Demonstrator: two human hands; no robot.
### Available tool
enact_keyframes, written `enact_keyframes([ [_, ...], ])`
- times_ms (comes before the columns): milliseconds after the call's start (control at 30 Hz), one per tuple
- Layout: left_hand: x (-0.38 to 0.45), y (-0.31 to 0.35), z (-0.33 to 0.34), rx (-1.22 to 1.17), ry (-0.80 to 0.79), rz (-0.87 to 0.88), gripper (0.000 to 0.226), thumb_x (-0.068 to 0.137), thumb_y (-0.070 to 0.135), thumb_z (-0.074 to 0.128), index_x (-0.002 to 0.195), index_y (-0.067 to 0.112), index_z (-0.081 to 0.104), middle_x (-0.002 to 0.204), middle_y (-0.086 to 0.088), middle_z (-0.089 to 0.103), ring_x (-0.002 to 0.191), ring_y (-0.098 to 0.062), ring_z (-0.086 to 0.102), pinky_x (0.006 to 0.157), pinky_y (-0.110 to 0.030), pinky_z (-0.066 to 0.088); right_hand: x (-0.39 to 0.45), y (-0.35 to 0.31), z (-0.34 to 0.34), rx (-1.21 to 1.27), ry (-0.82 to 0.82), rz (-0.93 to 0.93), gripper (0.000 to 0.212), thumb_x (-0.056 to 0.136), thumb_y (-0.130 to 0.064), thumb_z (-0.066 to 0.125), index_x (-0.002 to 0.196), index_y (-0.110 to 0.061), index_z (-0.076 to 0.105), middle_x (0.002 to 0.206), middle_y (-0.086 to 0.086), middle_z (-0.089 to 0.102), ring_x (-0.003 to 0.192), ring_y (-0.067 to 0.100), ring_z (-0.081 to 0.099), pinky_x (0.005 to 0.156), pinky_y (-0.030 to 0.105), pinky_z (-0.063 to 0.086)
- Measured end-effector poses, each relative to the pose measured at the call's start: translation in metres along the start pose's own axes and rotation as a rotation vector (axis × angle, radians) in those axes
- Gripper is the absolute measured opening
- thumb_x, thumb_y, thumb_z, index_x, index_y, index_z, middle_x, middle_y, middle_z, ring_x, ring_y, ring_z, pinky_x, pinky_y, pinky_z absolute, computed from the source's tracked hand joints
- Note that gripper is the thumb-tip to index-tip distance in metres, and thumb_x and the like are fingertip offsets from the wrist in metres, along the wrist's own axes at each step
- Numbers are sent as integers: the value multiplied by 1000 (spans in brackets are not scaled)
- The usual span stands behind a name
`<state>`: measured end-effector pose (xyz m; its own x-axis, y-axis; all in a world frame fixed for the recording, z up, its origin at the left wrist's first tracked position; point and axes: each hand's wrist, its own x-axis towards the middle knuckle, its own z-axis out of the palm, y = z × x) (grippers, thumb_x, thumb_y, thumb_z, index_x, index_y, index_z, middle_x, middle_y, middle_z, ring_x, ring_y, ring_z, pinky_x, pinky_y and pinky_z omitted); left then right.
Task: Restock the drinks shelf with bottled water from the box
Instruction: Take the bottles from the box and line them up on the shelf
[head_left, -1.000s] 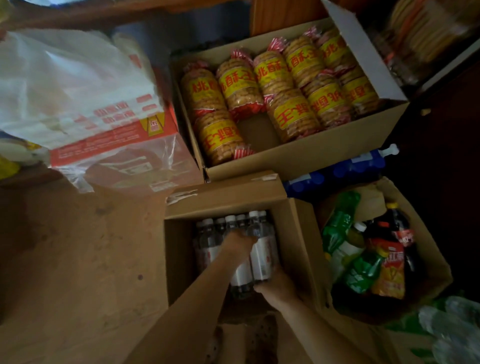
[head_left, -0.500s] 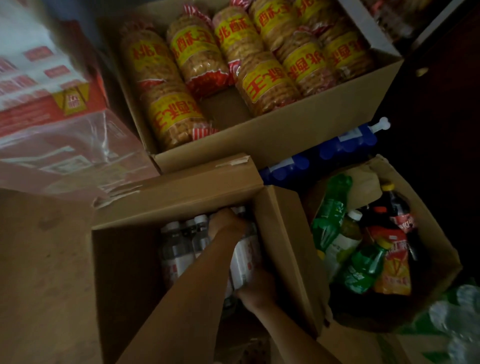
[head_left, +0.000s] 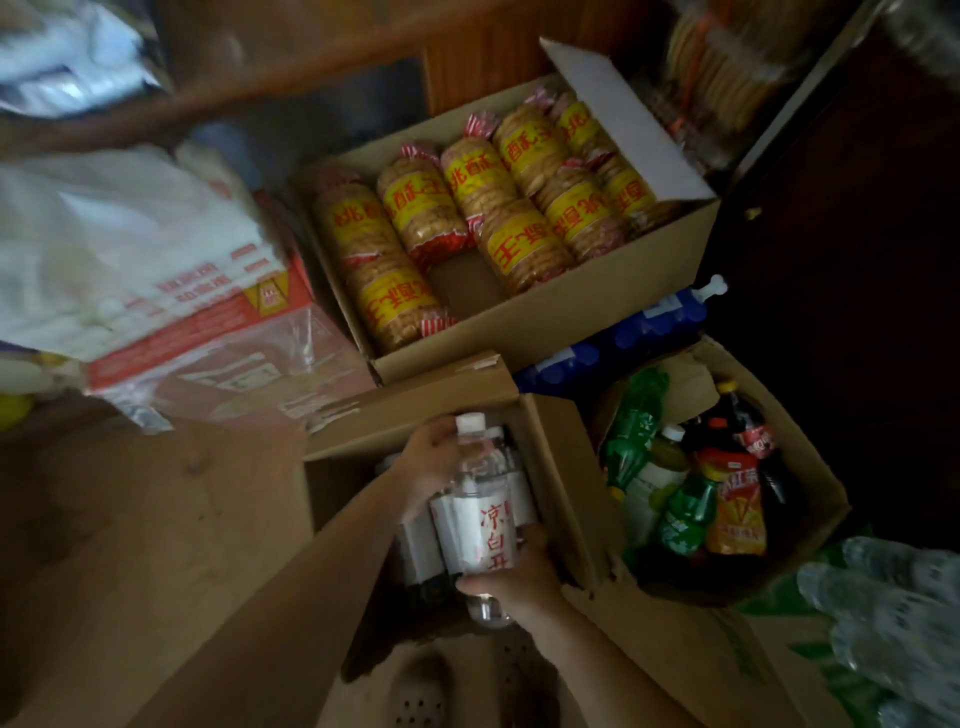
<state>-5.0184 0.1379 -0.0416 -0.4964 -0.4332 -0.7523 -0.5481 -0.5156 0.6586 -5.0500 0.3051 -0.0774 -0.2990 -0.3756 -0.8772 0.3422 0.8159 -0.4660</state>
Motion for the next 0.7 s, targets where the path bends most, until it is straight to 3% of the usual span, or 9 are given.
enact_keyframes([
  [100,-45,52,4,110,-124,57,34,82,14,72,115,11,63,110,-8,70,94,-19,70,74,-31,57,-49,-27,-22,106,-100,-102,73,62,4,83,120,-19,43,103,-4,61,86,4,61,62,16,49],
  [200,-88,129,22,135,-192,166,32,82,10,71,112,11,63,114,-10,69,96,-22,69,76,-28,57,-95,-70,-49,191,-37,-198,74,53,-2,89,115,-19,54,107,5,69,89,11,68,69,24,56],
  [300,-133,221,52,206,-278,320,30,80,10,73,109,12,65,109,-11,71,103,-27,67,90,-37,54,-149,-128,-90,260,58,-338,79,43,-23,91,113,-28,57,106,-2,71,94,13,69,79,34,59],
  [400,-186,304,90,254,-305,472,24,84,9,68,108,3,66,103,-10,72,96,-22,69,85,-30,54,-210,-180,-139,312,168,-483,74,51,-18,92,116,-23,56,105,0,71,95,16,69,80,35,58],
  [533,-269,387,153,360,-384,645,23,84,15,68,105,5,70,105,-12,72,99,-23,67,90,-33,51,-310,-221,-200,375,330,-659,58,59,-14,90,107,-24,58,97,-7,70,89,8,68,69,19,55],
  [633,-335,426,208,473,-570,751,23,83,14,69,105,15,68,98,1,73,91,-11,68,79,-22,52,-386,-223,-241,444,448,-736,63,54,-21,92,107,-29,59,101,-7,71,92,10,68,77,29,58],
  [700,-375,441,251,524,-708,803,37,74,12,77,108,19,64,96,3,74,89,-8,68,76,-20,54,-433,-214,-268,504,560,-775,68,45,-27,93,105,-30,61,100,-7,72,92,10,69,82,34,58],
])
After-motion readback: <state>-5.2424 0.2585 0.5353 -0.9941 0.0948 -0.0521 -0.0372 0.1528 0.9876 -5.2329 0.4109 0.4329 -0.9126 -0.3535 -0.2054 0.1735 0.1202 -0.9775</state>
